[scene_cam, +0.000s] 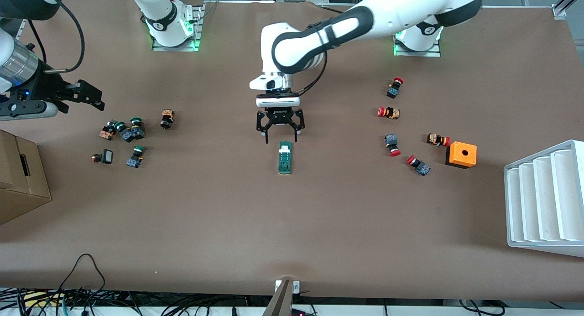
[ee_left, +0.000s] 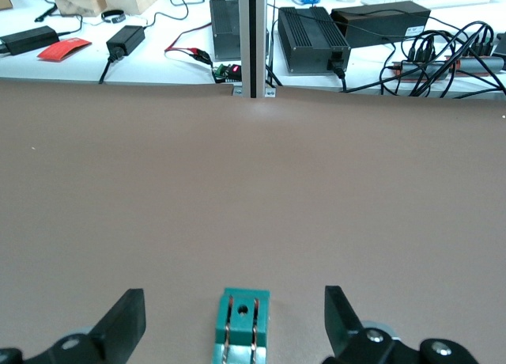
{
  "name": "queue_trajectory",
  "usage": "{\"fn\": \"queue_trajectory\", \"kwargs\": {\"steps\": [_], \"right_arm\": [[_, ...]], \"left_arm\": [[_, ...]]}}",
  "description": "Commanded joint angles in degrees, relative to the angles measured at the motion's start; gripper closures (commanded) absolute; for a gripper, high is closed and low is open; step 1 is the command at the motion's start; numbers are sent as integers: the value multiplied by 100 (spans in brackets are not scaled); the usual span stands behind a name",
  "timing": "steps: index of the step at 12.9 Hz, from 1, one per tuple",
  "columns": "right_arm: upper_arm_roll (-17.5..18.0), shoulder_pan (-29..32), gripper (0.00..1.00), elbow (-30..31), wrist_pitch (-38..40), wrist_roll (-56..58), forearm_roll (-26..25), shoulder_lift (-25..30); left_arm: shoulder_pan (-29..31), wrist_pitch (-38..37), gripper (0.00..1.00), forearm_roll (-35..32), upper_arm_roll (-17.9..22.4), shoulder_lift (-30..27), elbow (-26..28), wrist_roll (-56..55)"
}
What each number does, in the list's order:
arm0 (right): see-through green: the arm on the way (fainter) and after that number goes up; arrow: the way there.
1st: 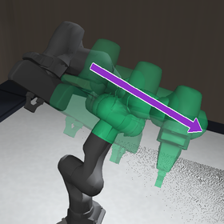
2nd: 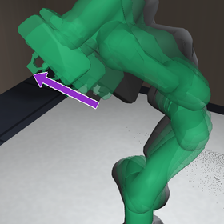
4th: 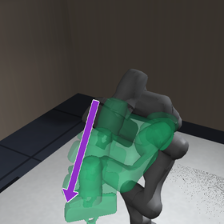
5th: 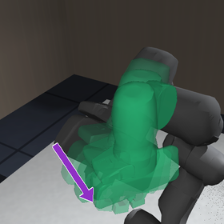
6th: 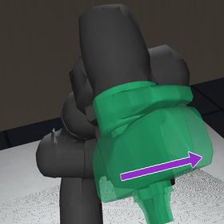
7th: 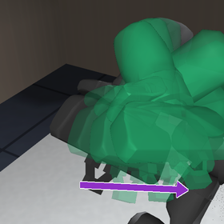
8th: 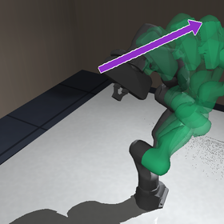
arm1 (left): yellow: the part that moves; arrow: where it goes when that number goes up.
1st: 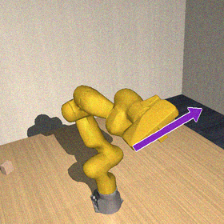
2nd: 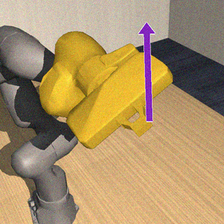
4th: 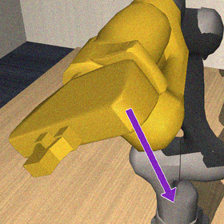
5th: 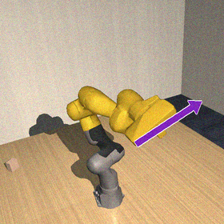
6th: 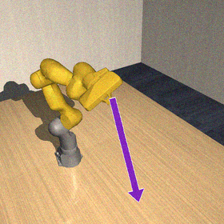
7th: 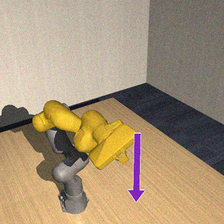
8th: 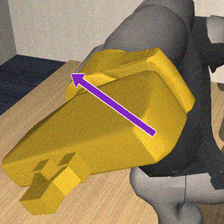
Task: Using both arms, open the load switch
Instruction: 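Open the left gripper and lift it off the green switch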
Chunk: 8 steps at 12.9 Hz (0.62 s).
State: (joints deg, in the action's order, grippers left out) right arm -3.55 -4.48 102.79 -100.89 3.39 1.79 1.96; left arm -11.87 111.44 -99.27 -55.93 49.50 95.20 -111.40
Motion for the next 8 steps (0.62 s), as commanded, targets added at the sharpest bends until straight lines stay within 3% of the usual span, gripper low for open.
{"fn": "queue_trajectory", "kwargs": {"steps": [1, 6, 8], "right_arm": [[21, 26, 1, -365, 184, 83, -118, -214], [20, 18, 1, -479, 350, 75, -214, -240], [12, 26, 1, -532, 447, 179, -206, -240]], "left_arm": [[421, 10, 1, 905, -401, -325, -150, 977], [413, -25, 1, 3147, -297, -853, -1274, 2717], [291, -436, 1, 3955, -51, -889, -1922, 3463]]}}
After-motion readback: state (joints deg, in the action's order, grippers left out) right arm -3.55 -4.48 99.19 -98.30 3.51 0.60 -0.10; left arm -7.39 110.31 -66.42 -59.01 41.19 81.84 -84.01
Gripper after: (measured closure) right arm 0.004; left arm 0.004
